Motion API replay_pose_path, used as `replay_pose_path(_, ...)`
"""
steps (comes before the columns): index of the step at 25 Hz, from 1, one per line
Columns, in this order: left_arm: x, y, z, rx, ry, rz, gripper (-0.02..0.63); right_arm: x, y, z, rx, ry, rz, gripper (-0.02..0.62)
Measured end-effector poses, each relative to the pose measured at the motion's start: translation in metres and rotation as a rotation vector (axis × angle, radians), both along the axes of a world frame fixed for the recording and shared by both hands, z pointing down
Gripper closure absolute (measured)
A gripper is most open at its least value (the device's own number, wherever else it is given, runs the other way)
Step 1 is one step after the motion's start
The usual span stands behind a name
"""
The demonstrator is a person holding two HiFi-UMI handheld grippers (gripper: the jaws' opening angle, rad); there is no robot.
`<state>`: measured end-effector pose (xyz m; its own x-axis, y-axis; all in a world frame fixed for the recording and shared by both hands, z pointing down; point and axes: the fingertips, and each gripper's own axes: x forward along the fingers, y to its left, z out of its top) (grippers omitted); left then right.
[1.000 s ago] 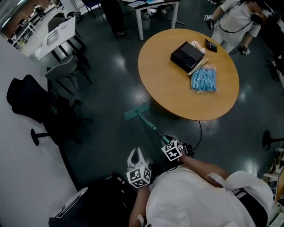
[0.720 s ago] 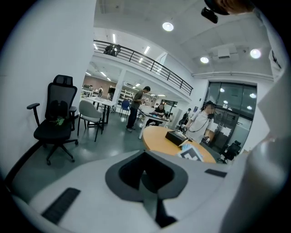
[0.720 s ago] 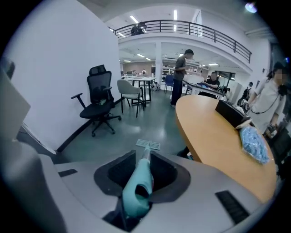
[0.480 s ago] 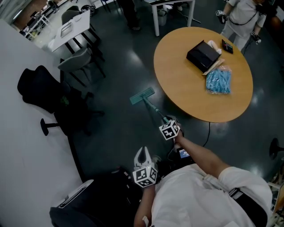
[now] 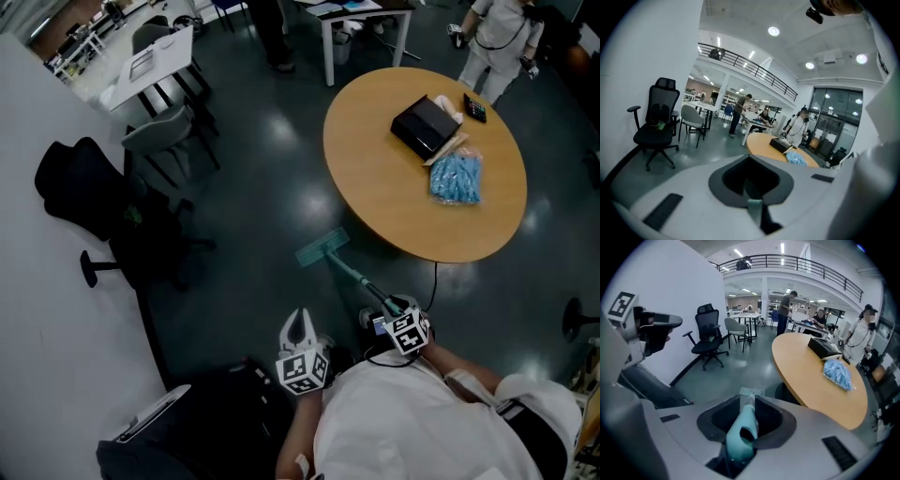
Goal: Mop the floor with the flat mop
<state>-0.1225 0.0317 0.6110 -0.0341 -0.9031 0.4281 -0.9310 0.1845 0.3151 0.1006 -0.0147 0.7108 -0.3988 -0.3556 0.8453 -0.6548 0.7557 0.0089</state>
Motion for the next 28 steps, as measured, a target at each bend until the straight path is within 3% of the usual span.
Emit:
replay_pose_path(4,0.002,0.002,0.005,-0.006,0.012,0.006,0.601,0.024,0.012,-0.004,-0.004,0.017,0.010,0.489)
replay_pose_path(8,0.003,0.004,0.009,-0.009,0.015,0.008,0.601,0.014,0.003,0.005,0.011,-0.005,0.020,0.491)
replay_pose_path(13,0.002,0.012,0.009,-0.026,0.013,-0.009,0.601,-0.027,-0.025,0.031,0.038,-0.028,0.004,0.490)
replay_pose_path(17,-0.004,0.025,0.015,-0.052,0.028,-0.055,0.601,-0.077,-0.080,0.061,0.096,-0.040,-0.002,0.490)
replay_pose_path(22,-0.006,0.043,0.026,-0.086,0.028,-0.101,0.601,-0.135,-0.144,0.098,0.085,-0.037,0.016,0.491)
replay_pose_path(28,-0.003,0.050,0.034,-0.101,0.040,-0.110,0.601,-0.152,-0.157,0.096,0.090,-0.026,0.007,0.492)
